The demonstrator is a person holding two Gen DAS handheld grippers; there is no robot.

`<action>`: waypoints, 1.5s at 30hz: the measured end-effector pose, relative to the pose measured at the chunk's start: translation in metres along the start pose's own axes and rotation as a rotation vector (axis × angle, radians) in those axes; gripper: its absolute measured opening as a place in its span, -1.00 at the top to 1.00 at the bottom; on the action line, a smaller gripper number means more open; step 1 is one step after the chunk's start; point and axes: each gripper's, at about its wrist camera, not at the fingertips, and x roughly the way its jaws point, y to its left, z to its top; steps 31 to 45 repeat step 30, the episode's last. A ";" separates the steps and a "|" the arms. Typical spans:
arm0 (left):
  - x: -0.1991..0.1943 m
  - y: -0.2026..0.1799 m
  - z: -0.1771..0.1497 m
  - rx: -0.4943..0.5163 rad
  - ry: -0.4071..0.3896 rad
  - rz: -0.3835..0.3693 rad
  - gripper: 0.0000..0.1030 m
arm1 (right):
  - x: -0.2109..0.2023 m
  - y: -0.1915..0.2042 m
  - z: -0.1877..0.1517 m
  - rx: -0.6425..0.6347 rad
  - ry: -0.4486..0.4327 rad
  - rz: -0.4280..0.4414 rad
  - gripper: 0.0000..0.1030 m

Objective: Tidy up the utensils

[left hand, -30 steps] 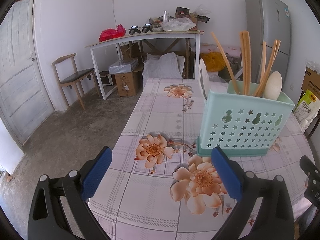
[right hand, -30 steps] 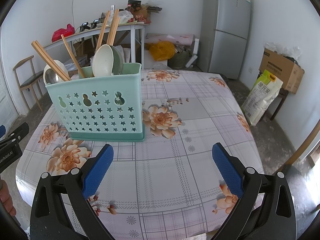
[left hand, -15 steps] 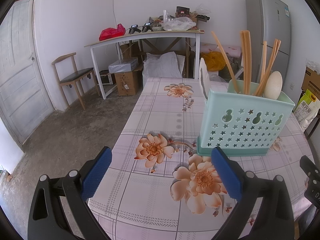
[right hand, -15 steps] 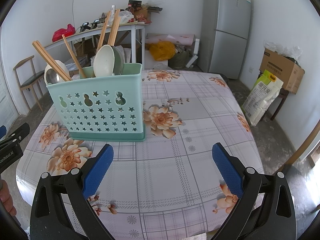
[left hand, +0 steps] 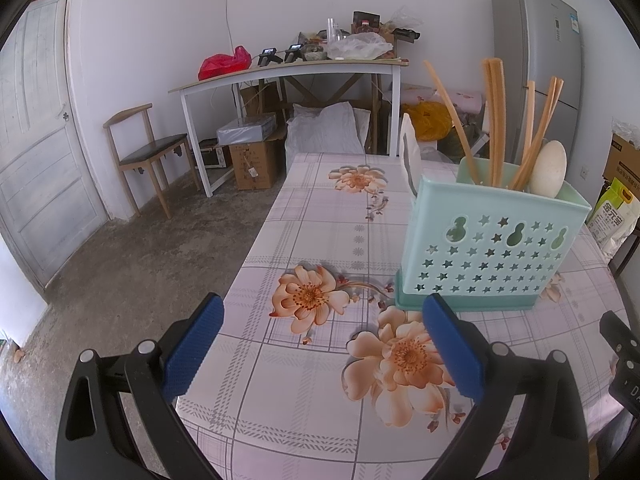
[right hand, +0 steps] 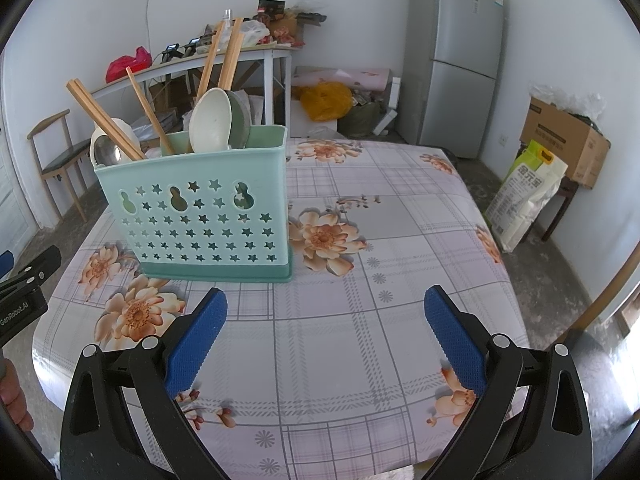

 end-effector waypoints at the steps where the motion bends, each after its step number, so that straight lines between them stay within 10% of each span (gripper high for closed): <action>1: 0.000 0.000 0.000 0.001 0.000 0.000 -0.89 | 0.000 0.000 0.000 0.000 0.000 0.000 -0.84; 45: 0.001 -0.003 -0.004 0.006 0.011 -0.004 -0.89 | -0.001 0.000 0.001 0.002 -0.001 0.001 -0.84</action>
